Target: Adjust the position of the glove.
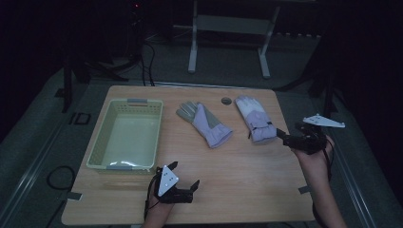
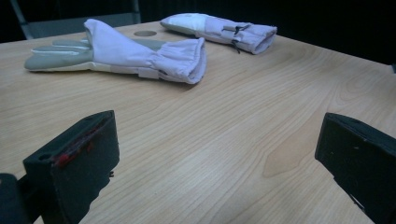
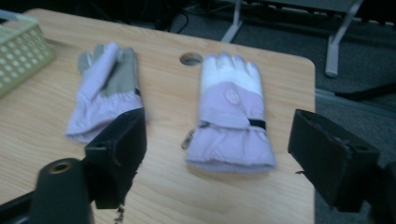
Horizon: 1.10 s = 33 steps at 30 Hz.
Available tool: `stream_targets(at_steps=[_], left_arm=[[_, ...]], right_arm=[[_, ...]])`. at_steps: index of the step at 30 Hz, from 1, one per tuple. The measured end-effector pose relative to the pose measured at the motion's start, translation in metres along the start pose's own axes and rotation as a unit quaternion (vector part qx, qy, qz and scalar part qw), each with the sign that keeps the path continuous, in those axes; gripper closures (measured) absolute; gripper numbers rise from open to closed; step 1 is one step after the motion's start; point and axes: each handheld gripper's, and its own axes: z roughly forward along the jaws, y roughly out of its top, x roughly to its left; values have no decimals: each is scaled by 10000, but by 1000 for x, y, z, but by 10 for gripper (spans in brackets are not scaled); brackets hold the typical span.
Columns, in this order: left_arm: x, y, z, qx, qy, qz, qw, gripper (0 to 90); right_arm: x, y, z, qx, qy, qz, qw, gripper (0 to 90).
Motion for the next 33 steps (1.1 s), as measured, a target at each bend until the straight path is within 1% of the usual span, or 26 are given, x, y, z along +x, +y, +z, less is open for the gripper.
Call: stream_targets(at_steps=[1,2,3,4,5,7,8,9,10,12,14,17,18,19,21,22,24,25,26,27,29,31,32,33], left_arm=[[0,0,0,0,0,0,10000,1],[1,0,0,3,-14,-27,10000,1],[1,0,0,2,-11,-27,10000,1],[0,0,0,-5,-7,-17,10000,1],[0,0,0,-4,3,5,10000,1],[-1,0,0,-2,8,36,10000,1],[-1,0,0,-3,14,37,10000,1],[-1,0,0,0,15,33,10000,1],[-1,0,0,1,13,31,10000,1],[-1,0,0,7,11,35,10000,1],[-1,0,0,4,9,50,10000,1],[-1,0,0,10,-6,62,10000,1],[-2,0,0,5,0,61,10000,1],[-2,0,0,2,-2,62,10000,1],[-2,0,0,1,-8,67,10000,1],[-2,0,0,2,-9,66,10000,1],[-2,0,0,12,-20,57,10000,1],[-2,0,0,12,-20,57,10000,1],[-2,0,0,18,-16,75,10000,1],[-2,0,0,26,-15,90,10000,1],[-2,0,0,22,-9,99,9999,1],[-2,0,0,22,-16,89,10000,1],[-2,0,0,20,-18,82,10000,1],[-2,0,0,19,-20,81,10000,1]], right_arm=[[0,0,0,0,0,0,10000,201],[2,2,1,9,53,-37,10000,201],[7,8,3,31,117,-100,9999,211],[9,11,4,38,195,-108,9997,223],[11,14,4,-4,201,-136,9997,232],[18,20,7,19,212,-301,9993,222],[21,24,7,-8,221,-326,9992,223],[23,27,8,15,319,-336,9989,221],[26,31,9,12,368,-341,9987,220],[32,38,12,-9,421,-453,9981,222],[38,46,15,-54,481,-478,9977,222],[47,54,23,-152,389,-649,9970,239],[49,57,26,-170,396,-650,9970,239],[51,59,30,-151,466,-634,9968,239],[56,63,38,-99,516,-718,9960,242],[58,66,41,-78,579,-759,9954,242],[63,71,46,-89,652,-814,9945,259],[63,71,46,-89,652,-814,9945,259],[65,72,48,-91,678,-868,9939,260],[70,78,54,-89,617,-991,9931,261],[74,83,59,-73,680,-981,9928,261],[77,88,65,-2,799,-1018,9916,261],[79,90,68,-7,809,-1042,9913,261],[81,92,72,51,908,-1069,9901,261]])
